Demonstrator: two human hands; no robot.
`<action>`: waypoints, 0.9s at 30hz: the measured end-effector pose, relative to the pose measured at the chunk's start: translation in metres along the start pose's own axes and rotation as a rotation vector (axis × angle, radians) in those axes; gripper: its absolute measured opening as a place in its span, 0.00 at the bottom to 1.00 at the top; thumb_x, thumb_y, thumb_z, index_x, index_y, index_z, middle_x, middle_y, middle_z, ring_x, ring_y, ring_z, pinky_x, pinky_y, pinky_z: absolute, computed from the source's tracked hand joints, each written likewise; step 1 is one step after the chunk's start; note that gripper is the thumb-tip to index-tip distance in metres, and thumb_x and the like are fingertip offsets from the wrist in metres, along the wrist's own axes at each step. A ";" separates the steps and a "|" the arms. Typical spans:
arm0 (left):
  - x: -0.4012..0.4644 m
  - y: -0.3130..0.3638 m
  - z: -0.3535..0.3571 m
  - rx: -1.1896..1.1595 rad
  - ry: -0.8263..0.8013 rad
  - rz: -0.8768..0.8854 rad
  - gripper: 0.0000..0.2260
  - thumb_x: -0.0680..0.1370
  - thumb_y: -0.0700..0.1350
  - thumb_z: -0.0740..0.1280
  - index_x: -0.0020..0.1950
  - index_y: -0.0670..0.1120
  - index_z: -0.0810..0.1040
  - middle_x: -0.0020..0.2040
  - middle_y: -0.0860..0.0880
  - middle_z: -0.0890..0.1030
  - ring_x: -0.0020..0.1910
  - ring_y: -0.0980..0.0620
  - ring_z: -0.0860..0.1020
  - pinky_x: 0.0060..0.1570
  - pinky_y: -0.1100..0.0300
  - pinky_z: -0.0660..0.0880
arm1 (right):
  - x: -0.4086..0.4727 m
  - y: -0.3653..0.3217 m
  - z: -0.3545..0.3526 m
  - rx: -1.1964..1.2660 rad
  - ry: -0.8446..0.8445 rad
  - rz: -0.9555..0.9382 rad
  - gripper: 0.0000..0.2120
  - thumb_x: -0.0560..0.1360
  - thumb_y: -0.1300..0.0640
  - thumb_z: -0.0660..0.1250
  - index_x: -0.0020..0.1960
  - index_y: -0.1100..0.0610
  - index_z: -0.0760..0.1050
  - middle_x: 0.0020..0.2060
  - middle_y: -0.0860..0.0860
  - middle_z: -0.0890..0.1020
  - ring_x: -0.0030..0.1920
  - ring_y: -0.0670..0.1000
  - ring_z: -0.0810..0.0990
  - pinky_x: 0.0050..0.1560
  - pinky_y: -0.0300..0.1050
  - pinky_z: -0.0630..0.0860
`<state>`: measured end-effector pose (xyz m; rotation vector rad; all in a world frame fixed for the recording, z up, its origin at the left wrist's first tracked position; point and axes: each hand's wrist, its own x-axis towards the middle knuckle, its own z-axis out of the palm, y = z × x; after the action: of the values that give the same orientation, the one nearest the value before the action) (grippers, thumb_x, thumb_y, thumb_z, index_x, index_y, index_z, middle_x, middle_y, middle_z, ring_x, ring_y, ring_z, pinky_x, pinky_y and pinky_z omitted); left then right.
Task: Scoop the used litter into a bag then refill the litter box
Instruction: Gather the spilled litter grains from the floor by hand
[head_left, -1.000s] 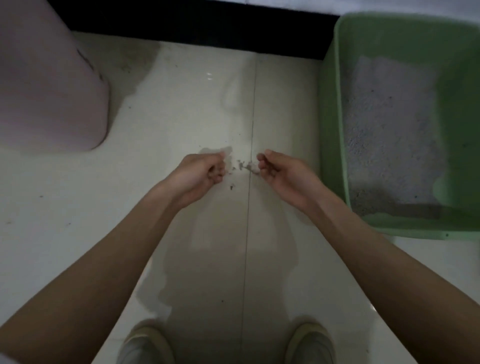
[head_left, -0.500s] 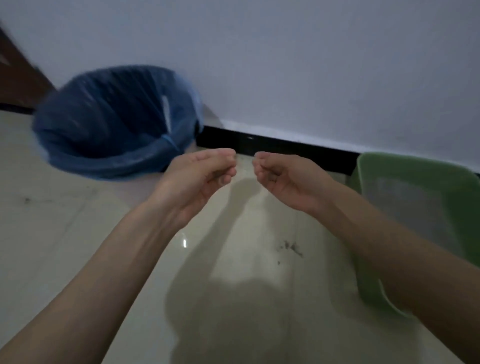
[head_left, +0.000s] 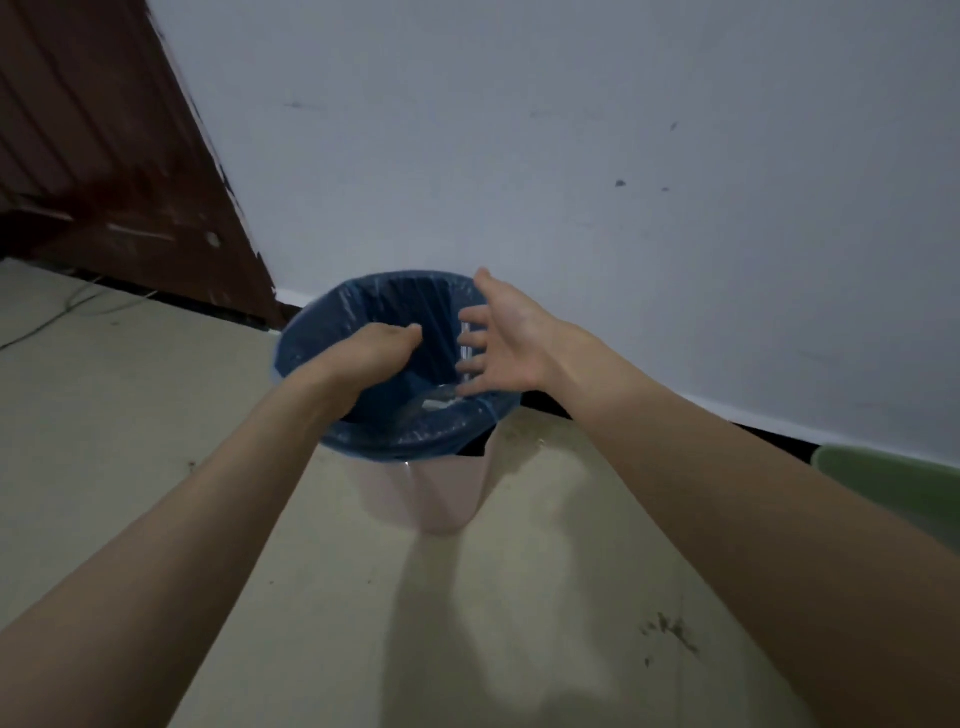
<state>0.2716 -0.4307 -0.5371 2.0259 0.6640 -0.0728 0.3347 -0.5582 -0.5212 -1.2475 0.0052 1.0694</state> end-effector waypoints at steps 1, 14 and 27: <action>0.000 -0.003 0.001 0.079 0.052 0.057 0.17 0.82 0.50 0.55 0.64 0.43 0.75 0.65 0.46 0.74 0.63 0.50 0.71 0.61 0.58 0.65 | 0.000 0.002 -0.002 -0.024 0.028 -0.016 0.31 0.80 0.41 0.50 0.76 0.59 0.52 0.75 0.58 0.57 0.74 0.62 0.56 0.69 0.60 0.60; -0.044 -0.001 0.088 0.198 0.301 0.685 0.06 0.76 0.47 0.67 0.40 0.48 0.78 0.34 0.58 0.76 0.35 0.61 0.74 0.36 0.71 0.67 | -0.068 0.065 -0.098 -0.255 0.323 -0.300 0.04 0.74 0.61 0.68 0.40 0.58 0.76 0.36 0.51 0.80 0.36 0.46 0.77 0.35 0.34 0.73; -0.059 -0.141 0.291 0.771 -0.517 0.622 0.22 0.81 0.41 0.49 0.75 0.43 0.57 0.76 0.45 0.58 0.74 0.48 0.58 0.71 0.60 0.55 | -0.121 0.282 -0.272 -1.090 0.583 0.118 0.23 0.80 0.50 0.51 0.63 0.66 0.72 0.60 0.61 0.76 0.61 0.59 0.75 0.62 0.44 0.67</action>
<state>0.2154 -0.6401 -0.7846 2.6965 -0.4049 -0.5261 0.2283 -0.8637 -0.7738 -2.5416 -0.0676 0.7502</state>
